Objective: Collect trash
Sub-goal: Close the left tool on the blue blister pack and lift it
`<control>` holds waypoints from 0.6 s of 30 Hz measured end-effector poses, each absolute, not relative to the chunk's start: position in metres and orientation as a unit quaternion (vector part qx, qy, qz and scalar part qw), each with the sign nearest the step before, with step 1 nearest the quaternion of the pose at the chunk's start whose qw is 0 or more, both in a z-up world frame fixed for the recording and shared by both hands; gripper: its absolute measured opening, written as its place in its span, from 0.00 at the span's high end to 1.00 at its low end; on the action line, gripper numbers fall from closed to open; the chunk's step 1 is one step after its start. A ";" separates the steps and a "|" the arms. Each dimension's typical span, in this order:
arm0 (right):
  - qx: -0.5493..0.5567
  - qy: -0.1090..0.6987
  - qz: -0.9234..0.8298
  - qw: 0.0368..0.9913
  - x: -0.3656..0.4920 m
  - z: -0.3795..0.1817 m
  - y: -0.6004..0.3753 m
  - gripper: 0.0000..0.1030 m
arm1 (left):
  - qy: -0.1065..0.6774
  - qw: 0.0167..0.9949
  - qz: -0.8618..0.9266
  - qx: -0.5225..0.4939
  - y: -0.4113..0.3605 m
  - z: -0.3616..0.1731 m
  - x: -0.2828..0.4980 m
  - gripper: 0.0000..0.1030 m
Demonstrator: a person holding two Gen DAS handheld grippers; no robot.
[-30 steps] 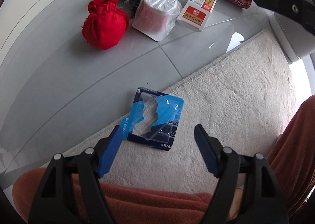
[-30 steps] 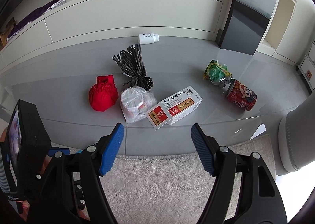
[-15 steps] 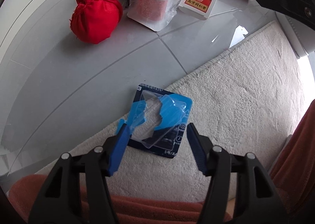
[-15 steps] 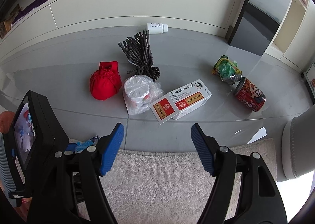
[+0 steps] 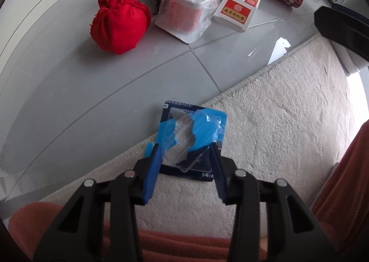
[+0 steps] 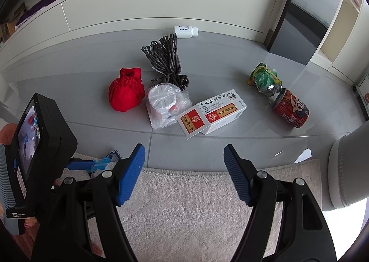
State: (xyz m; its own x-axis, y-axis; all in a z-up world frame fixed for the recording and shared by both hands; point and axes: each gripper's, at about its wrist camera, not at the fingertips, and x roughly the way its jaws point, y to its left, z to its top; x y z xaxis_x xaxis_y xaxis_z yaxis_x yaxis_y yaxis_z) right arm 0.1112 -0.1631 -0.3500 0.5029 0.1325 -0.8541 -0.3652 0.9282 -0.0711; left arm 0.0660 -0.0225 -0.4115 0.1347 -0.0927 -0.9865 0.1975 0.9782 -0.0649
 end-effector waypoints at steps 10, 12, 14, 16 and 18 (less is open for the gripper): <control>-0.111 0.478 0.153 0.858 0.114 -0.350 -0.158 0.34 | 0.635 0.767 -0.081 0.033 -0.009 -0.395 0.069 0.64; -0.110 0.477 0.156 0.858 0.117 -0.350 -0.155 0.34 | 0.633 0.770 -0.076 0.028 -0.005 -0.392 0.071 0.64; -0.107 0.476 0.159 0.858 0.121 -0.350 -0.151 0.34 | 0.630 0.773 -0.072 0.021 0.001 -0.388 0.075 0.64; -0.105 0.475 0.162 0.859 0.126 -0.351 -0.147 0.34 | 0.625 0.778 -0.067 0.017 0.009 -0.383 0.079 0.64; -0.103 0.474 0.165 0.859 0.131 -0.353 -0.143 0.34 | 0.618 0.784 -0.062 0.015 0.014 -0.376 0.083 0.65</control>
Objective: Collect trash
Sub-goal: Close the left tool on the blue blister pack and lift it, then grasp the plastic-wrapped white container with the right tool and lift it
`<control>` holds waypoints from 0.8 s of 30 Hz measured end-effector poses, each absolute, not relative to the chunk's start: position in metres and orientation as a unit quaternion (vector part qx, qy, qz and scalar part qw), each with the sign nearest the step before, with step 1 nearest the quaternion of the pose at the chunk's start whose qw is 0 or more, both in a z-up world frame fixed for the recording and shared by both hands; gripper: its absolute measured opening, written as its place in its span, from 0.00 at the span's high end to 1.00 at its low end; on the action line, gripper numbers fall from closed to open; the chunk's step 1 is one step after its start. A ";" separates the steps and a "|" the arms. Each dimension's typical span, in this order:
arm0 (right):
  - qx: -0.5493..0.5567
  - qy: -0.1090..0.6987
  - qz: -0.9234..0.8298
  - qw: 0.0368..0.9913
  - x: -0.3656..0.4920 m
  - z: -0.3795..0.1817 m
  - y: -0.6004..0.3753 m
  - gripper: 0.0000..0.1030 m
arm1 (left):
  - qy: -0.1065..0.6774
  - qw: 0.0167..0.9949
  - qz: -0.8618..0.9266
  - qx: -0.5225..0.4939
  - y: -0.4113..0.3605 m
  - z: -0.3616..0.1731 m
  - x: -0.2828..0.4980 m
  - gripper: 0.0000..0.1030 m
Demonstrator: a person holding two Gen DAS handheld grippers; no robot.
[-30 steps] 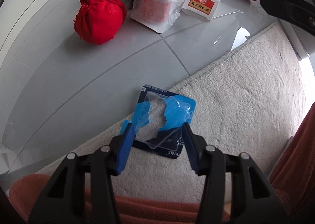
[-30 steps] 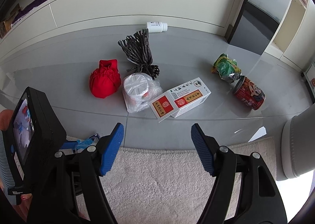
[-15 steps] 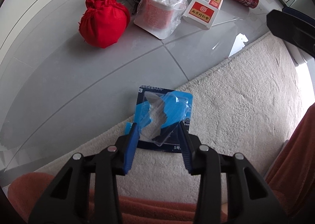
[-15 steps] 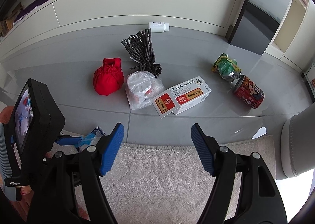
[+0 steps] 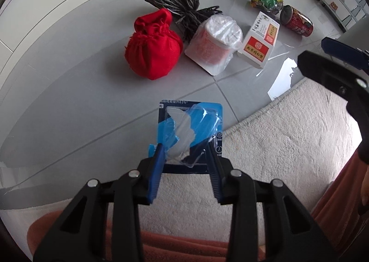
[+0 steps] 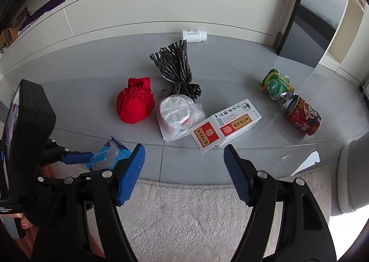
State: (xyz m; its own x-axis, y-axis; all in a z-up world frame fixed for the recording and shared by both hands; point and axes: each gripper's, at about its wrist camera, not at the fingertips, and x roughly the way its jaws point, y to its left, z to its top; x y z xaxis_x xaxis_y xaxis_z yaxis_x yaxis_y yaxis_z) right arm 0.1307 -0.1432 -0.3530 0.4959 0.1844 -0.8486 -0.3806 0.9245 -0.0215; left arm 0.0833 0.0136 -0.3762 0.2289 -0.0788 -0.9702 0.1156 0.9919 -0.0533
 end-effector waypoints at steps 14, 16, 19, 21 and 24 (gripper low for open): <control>-0.132 0.484 0.167 0.849 0.187 -0.390 -0.106 0.34 | 0.602 0.797 -0.050 -0.013 0.034 -0.367 0.110 0.65; -0.137 0.488 0.163 0.847 0.195 -0.399 -0.103 0.34 | 0.604 0.795 -0.054 -0.013 0.033 -0.369 0.110 0.65; -0.144 0.494 0.159 0.842 0.204 -0.410 -0.104 0.34 | 0.607 0.793 -0.058 -0.014 0.033 -0.372 0.112 0.65; -0.150 0.499 0.158 0.838 0.210 -0.418 -0.103 0.32 | 0.607 0.792 -0.060 -0.014 0.033 -0.373 0.114 0.65; -0.159 0.503 0.158 0.835 0.216 -0.428 -0.100 0.30 | 0.607 0.792 -0.060 -0.013 0.033 -0.374 0.118 0.65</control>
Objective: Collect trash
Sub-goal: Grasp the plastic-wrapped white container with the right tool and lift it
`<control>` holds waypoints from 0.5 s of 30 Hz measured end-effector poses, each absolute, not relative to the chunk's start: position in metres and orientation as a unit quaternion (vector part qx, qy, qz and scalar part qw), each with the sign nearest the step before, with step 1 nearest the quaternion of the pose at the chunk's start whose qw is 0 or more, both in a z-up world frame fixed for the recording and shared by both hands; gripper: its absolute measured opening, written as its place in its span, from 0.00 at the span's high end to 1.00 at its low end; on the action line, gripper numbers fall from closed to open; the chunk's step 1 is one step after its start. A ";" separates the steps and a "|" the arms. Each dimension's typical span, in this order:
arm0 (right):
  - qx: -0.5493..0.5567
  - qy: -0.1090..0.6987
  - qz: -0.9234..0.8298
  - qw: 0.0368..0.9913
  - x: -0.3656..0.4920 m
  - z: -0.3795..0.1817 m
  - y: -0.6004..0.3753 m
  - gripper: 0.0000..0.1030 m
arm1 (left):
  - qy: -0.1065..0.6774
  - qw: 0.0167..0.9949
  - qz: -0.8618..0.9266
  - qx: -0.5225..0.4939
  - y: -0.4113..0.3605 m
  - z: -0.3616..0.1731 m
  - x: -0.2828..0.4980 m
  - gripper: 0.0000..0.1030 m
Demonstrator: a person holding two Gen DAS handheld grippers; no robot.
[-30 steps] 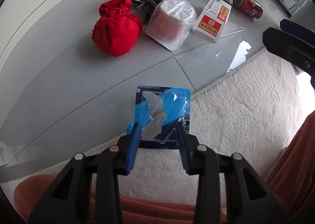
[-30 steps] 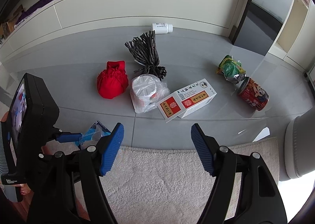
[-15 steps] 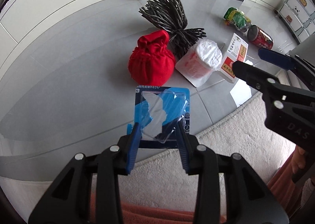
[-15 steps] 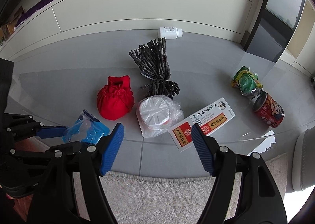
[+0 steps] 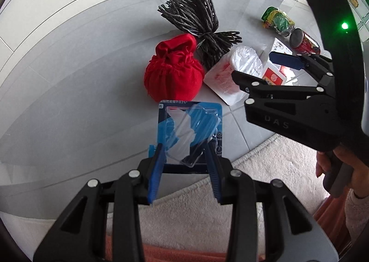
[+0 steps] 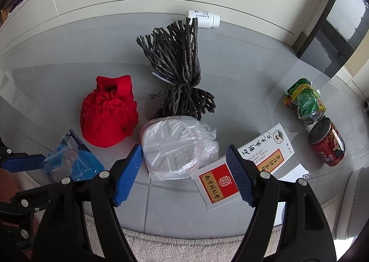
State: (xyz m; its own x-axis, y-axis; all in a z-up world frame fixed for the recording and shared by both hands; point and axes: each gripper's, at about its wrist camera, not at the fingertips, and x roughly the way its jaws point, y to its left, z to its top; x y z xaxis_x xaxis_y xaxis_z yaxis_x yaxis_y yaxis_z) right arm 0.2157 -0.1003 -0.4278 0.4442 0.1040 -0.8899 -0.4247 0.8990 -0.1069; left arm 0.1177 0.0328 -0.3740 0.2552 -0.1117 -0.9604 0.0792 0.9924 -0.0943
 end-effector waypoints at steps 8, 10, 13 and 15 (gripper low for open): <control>-0.187 0.500 0.168 0.829 0.215 -0.439 -0.086 0.53 | 0.608 0.791 -0.065 -0.015 0.033 -0.374 0.122 0.65; -0.192 0.495 0.171 0.830 0.212 -0.437 -0.083 0.57 | 0.607 0.792 -0.066 -0.015 0.033 -0.373 0.122 0.65; -0.192 0.489 0.175 0.833 0.208 -0.432 -0.081 0.59 | 0.606 0.793 -0.065 -0.015 0.033 -0.372 0.121 0.65; -0.189 0.486 0.175 0.835 0.206 -0.427 -0.082 0.59 | 0.604 0.794 -0.065 -0.015 0.034 -0.369 0.119 0.65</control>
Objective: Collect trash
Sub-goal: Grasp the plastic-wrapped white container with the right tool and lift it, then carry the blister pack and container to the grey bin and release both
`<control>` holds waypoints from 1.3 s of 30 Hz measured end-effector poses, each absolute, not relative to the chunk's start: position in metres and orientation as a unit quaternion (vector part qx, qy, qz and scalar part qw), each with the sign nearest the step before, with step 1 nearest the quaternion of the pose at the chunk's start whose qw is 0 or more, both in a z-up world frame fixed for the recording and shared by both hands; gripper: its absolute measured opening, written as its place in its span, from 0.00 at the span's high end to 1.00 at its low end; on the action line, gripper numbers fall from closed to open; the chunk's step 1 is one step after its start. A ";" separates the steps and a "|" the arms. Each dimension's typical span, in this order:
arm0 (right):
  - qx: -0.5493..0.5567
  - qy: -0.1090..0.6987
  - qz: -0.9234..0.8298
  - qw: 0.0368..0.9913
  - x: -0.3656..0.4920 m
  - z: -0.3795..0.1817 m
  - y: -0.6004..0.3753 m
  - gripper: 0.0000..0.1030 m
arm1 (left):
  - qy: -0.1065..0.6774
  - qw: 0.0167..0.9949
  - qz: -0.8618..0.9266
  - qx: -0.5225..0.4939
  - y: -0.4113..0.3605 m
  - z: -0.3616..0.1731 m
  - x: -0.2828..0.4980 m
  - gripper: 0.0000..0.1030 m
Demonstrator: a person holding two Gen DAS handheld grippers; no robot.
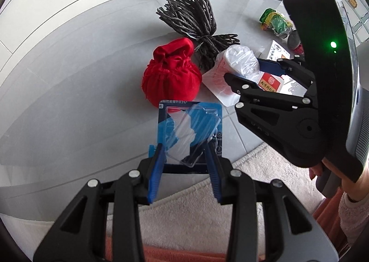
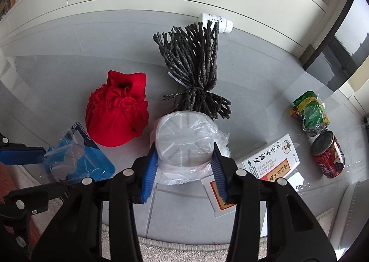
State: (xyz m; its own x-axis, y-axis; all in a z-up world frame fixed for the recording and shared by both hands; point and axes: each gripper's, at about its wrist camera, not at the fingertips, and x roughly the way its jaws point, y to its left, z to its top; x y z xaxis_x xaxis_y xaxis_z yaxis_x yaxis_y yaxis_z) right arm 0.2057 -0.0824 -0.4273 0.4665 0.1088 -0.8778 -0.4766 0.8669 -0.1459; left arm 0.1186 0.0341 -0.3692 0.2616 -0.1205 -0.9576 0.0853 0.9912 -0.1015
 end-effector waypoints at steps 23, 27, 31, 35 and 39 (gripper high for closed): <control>-0.099 0.413 0.127 0.896 0.126 -0.288 -0.190 0.60 | 0.542 0.831 -0.116 0.051 -0.030 -0.278 0.080 0.65; -0.072 0.394 0.089 0.912 0.103 -0.249 -0.250 0.60 | 0.517 0.838 -0.154 0.079 -0.078 -0.249 0.081 0.65; -0.048 0.373 0.035 0.926 0.078 -0.206 -0.324 0.60 | 0.486 0.842 -0.206 0.110 -0.143 -0.214 0.087 0.65; -0.026 0.350 -0.030 0.936 0.053 -0.164 -0.405 0.60 | 0.450 0.842 -0.261 0.142 -0.215 -0.182 0.093 0.64; -0.014 0.323 -0.095 0.941 0.037 -0.127 -0.482 0.60 | 0.415 0.839 -0.307 0.172 -0.286 -0.153 0.099 0.65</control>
